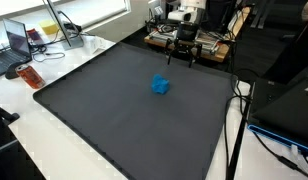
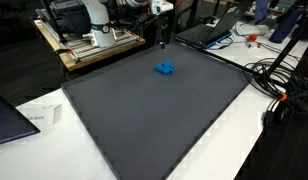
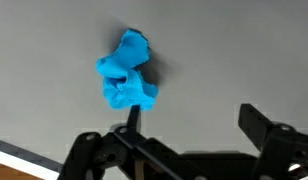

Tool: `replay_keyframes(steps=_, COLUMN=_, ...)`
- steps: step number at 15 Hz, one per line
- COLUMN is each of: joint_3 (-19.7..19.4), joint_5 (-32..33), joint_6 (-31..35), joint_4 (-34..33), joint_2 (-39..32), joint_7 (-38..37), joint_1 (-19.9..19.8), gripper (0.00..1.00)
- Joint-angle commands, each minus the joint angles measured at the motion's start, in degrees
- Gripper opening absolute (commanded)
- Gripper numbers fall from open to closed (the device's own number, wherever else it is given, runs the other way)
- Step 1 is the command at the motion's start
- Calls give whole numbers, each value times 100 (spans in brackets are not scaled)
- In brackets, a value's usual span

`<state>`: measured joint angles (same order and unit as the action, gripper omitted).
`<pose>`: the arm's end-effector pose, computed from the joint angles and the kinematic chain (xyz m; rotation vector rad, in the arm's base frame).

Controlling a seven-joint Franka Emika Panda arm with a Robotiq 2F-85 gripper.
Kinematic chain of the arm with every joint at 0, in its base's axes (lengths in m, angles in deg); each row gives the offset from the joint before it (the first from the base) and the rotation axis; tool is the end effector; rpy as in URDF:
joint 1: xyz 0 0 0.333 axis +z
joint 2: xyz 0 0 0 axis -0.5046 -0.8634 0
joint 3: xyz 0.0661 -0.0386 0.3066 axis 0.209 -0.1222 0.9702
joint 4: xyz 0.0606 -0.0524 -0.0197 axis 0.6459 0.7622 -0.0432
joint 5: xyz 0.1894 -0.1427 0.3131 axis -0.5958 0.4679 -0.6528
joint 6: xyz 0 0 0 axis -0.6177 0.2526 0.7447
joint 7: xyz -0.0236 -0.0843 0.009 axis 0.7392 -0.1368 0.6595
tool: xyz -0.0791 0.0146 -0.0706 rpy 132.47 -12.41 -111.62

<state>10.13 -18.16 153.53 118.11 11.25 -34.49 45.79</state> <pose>0.3794 0.1720 0.2372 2.9145 0.7559 0.5510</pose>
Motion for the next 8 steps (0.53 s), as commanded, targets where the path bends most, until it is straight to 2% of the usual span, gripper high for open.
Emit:
replay_keyframes(steps=1, joint_3=-192, joint_5=-23, joint_6=588, joint_4=262, joint_2=65, joint_7=355, joint_1=-238, gripper=100)
replay_keyframes(steps=5, joint_3=-297, joint_5=-197, joint_6=1234, joint_4=434, joint_2=-189, joint_7=850, joint_1=-513, gripper=100)
replay_keyframes(steps=8, joint_3=-289, joint_5=71, joint_6=1672, joint_4=384, joint_2=-497, joint_7=900, joint_1=-788, gripper=100)
